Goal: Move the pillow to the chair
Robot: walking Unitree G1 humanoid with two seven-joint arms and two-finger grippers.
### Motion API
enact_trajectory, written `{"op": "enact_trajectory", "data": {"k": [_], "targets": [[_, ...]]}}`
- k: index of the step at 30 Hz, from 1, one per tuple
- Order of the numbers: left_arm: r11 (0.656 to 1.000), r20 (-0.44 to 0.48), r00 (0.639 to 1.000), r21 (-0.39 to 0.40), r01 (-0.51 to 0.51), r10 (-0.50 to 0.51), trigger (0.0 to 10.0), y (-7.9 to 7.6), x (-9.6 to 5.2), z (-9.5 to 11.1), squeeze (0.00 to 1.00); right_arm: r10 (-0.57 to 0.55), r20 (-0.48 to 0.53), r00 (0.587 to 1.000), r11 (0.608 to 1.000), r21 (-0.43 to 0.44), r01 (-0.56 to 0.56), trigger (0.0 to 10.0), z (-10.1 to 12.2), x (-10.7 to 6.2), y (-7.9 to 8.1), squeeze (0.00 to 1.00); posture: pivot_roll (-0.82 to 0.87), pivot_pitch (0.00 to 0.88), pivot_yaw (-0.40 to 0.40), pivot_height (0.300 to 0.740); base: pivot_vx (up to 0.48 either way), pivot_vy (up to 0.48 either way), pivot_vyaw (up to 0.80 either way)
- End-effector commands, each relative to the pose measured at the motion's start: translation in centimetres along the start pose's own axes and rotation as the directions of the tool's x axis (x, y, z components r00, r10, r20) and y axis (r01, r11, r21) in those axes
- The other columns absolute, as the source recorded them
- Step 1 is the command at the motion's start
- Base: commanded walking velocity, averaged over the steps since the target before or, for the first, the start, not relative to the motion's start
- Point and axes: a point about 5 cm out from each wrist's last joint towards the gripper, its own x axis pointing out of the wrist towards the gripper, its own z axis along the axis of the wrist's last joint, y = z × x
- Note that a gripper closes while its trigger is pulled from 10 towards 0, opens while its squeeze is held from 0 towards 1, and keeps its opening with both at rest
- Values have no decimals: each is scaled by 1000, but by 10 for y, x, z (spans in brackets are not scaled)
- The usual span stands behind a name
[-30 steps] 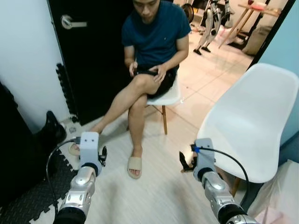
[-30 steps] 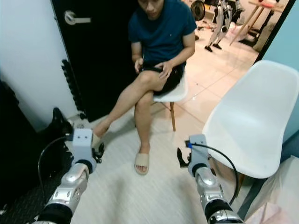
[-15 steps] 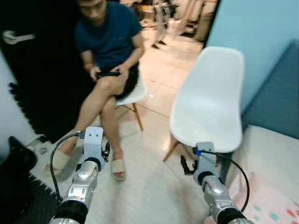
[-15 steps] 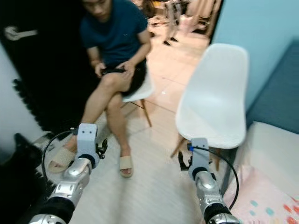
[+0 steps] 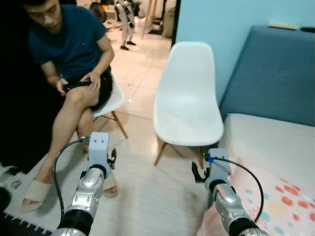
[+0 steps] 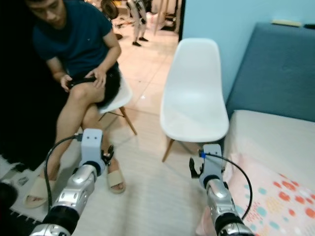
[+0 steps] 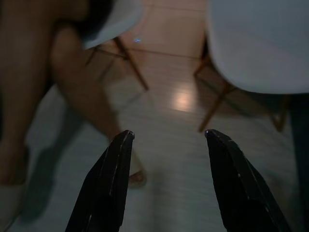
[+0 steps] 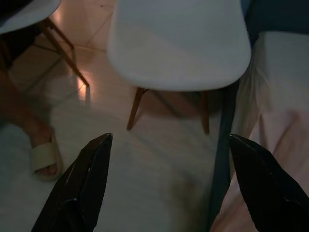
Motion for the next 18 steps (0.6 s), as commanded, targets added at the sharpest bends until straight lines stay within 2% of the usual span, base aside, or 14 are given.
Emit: {"op": "enact_trajectory", "data": {"k": [1, 9, 13, 18], "targets": [[1000, -13, 1000, -6, 6, -6, 10000, -2, 0, -2, 0, -1, -16, 1000, 1000, -9, 1, 10000, -4, -2, -2, 0, 7, 34, -5, 740, 0, 0, -800], [1000, -11, 1000, -4, -1, 1, 10000, -3, 0, -2, 0, 13, -20, 1000, 1000, -7, -13, 10000, -3, -1, -2, 0, 3, 34, -8, 740, 0, 0, -800], [1000, 0, 1000, -19, -6, 6, 10000, -2, 1, -1, 0, 76, -49, 996, 997, -10, -77, 10000, -7, -1, 6, 0, 0, 37, -10, 740, 0, 0, 0], [1000, 19, 1000, -15, 11, -11, 10000, -4, 1, 1, 0, 87, -42, 995, 996, -18, -88, 10000, -5, 0, 6, 0, 0, 41, -17, 740, 0, 0, 0]]}}
